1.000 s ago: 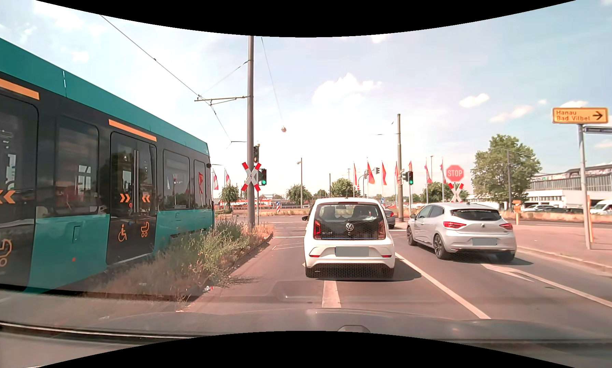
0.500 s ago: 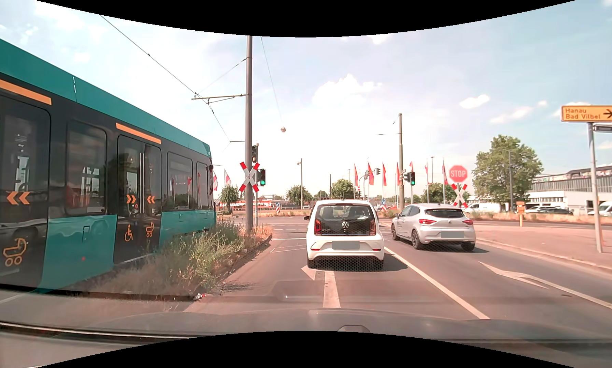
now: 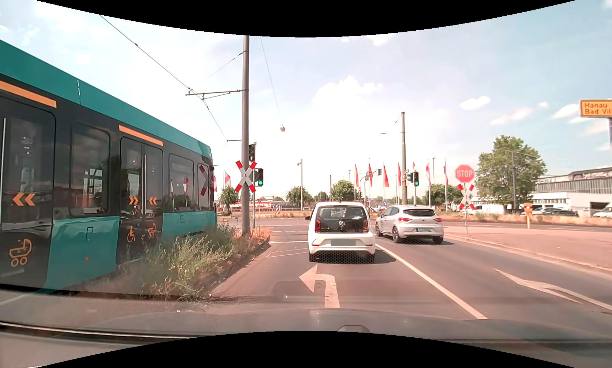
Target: Follow the waypoints while adhering to traffic rules and regulations
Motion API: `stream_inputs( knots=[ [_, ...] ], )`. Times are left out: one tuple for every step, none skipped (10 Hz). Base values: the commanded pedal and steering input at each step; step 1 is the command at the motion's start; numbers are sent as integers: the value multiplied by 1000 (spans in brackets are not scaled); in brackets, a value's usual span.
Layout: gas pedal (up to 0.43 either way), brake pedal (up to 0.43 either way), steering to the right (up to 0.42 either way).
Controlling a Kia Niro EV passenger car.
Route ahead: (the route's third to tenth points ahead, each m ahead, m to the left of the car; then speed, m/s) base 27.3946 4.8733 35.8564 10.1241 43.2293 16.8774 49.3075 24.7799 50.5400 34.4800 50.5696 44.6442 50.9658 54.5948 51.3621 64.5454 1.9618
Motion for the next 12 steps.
stream_inputs(
  knots=[
    [358,0,-12],
    [358,0,-12],
    [358,0,-12],
    [358,0,-12],
    [358,0,-12],
    [358,0,-12],
    [370,0,-12],
    [378,0,-12],
    [378,0,-12],
    [378,0,-12],
    [378,0,-12],
    [378,0,-11]
  ],
)
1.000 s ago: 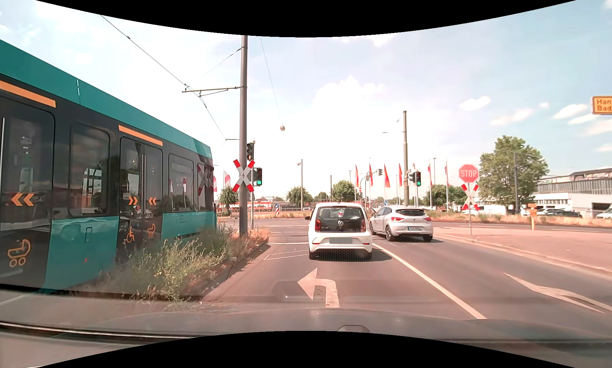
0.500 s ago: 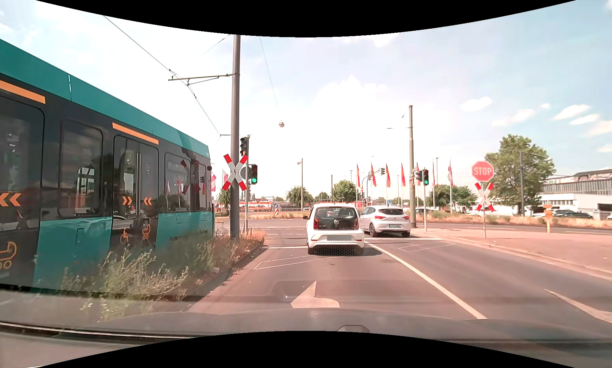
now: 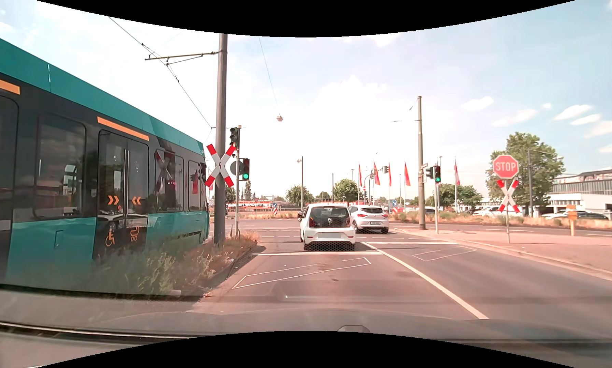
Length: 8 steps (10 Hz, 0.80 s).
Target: Follow the waypoints while adhering to traffic rules and regulations
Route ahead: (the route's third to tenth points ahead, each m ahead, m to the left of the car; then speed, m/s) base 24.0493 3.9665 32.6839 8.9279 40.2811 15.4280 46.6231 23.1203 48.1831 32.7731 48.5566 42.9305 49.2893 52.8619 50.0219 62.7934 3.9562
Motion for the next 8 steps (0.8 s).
stream_inputs(
  knots=[
    [378,0,-11],
    [378,0,-11],
    [378,0,-11],
    [378,0,-11],
    [378,0,-11],
    [378,0,-17],
    [378,0,-27],
    [378,0,-34]
  ],
)
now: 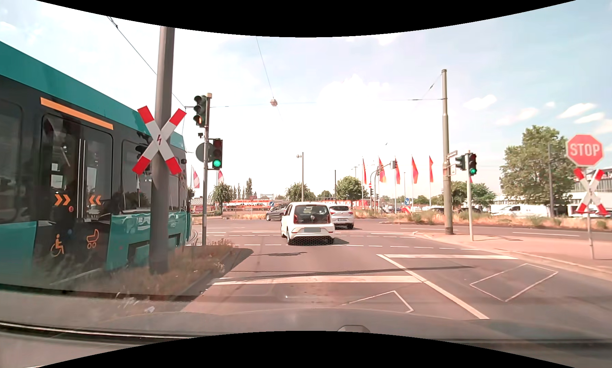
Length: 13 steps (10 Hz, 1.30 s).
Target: Follow the waypoints while adhering to traffic rules and regulations
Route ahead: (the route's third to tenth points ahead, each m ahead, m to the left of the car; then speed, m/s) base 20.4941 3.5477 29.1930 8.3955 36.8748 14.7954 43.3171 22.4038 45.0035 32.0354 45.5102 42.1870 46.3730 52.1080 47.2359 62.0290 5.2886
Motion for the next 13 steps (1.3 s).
stream_inputs(
  knots=[
    [378,0,-40],
    [370,0,-44],
    [331,0,-47],
    [299,0,-49],
    [287,0,-53],
    [280,0,-59],
    [268,0,-66],
    [260,0,-69],
    [248,0,-71],
    [220,0,-73],
    [209,0,-78],
    [209,0,-81],
    [209,0,-86]
  ],
)
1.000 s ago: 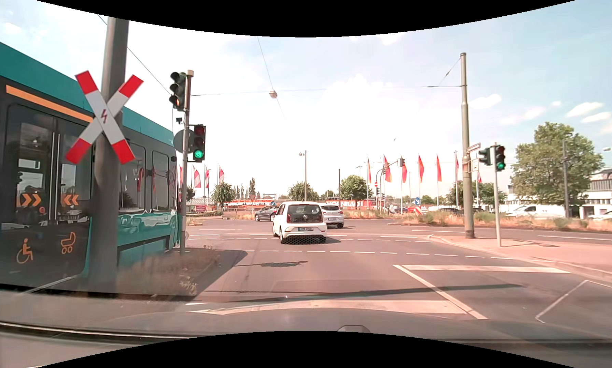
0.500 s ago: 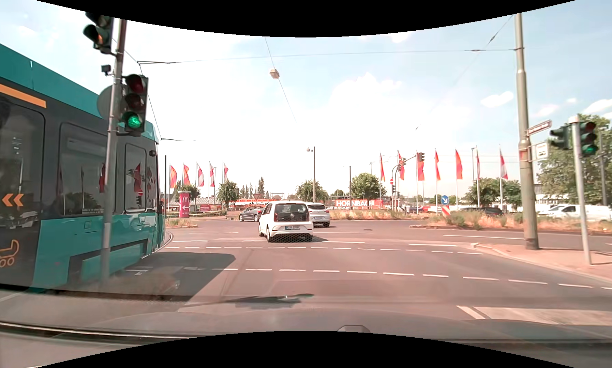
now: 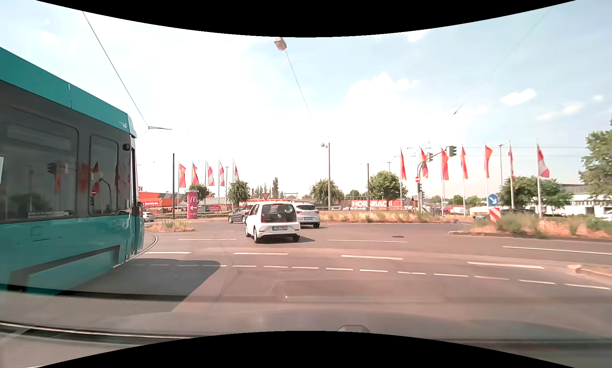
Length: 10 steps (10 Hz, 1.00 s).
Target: Follow the waypoints while adhering to traffic rules and regulations
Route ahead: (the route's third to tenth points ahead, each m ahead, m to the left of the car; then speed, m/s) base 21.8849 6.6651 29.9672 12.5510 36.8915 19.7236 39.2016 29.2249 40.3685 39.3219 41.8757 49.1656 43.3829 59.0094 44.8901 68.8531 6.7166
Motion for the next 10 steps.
stream_inputs(
  knots=[
    [209,0,-91],
    [209,0,-99],
    [197,0,-108],
    [177,0,-115],
    [157,0,-120],
    [157,0,-123],
    [157,0,-125],
    [157,0,-127],
    [157,0,-128],
    [130,0,-129]
  ],
)
